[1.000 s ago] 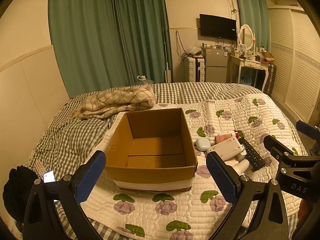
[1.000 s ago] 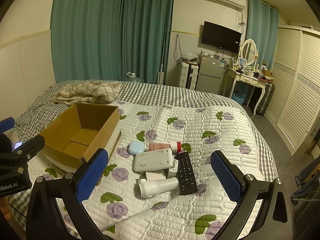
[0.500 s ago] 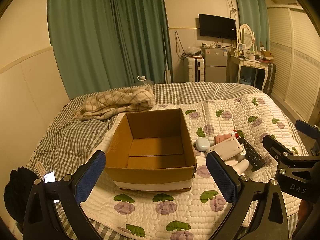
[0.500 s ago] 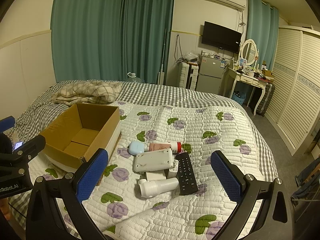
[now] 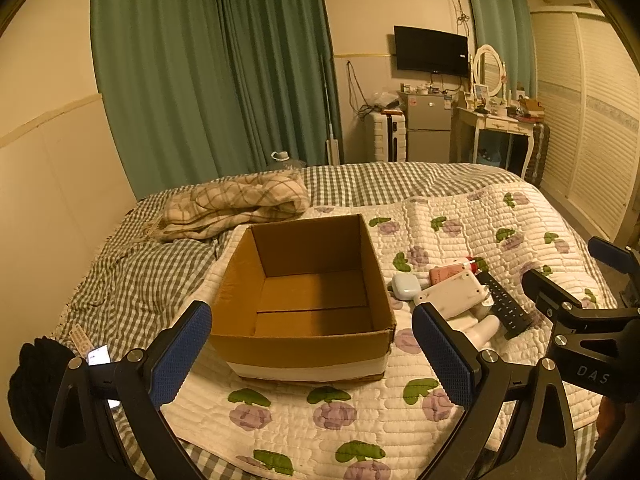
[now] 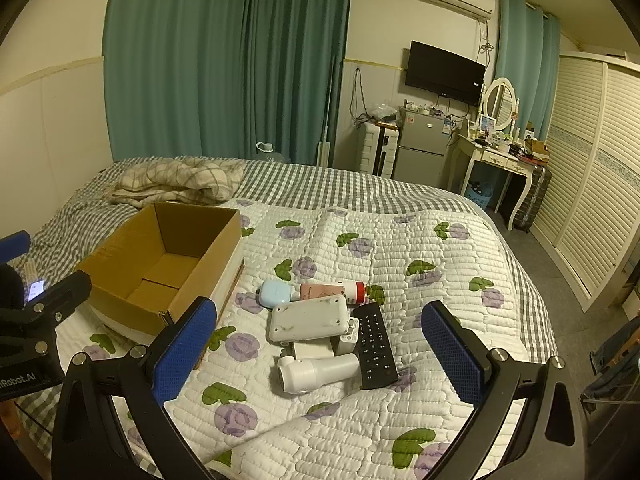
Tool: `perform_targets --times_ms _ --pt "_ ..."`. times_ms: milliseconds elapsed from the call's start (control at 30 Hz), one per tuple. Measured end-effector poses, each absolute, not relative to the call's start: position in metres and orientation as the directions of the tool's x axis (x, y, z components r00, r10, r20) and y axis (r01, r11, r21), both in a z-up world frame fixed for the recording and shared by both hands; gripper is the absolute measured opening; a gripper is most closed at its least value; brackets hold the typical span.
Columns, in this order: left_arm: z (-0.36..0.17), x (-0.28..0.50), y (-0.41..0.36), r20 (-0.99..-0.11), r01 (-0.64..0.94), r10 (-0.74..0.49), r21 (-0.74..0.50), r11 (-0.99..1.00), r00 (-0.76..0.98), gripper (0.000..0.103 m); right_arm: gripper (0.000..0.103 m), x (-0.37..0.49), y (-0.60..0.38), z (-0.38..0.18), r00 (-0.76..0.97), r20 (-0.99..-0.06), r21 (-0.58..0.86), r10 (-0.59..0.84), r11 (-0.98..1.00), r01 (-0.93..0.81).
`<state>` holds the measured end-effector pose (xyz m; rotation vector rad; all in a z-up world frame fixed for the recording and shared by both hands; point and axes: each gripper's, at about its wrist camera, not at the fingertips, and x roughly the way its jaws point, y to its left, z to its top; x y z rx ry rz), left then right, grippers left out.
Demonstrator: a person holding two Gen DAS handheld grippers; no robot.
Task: Organize rigid objects
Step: 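Move the right gripper down to the light-blue earbud case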
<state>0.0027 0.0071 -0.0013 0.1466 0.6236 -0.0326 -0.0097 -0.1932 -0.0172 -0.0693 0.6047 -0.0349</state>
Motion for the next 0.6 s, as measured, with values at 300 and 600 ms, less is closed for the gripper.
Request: perform_targets --times_ms 300,600 --pt "0.011 0.023 0.038 -0.598 0.071 0.026 0.138 0.988 0.801 0.101 0.103 -0.005 -0.205 -0.021 0.826 -0.558 -0.086 -0.080 0.996 0.038" --pt "-0.023 0.077 0.092 -0.687 -0.014 0.153 0.204 0.979 0.710 0.080 0.103 0.021 -0.227 -0.044 0.772 -0.626 -0.075 -0.111 0.994 0.082"
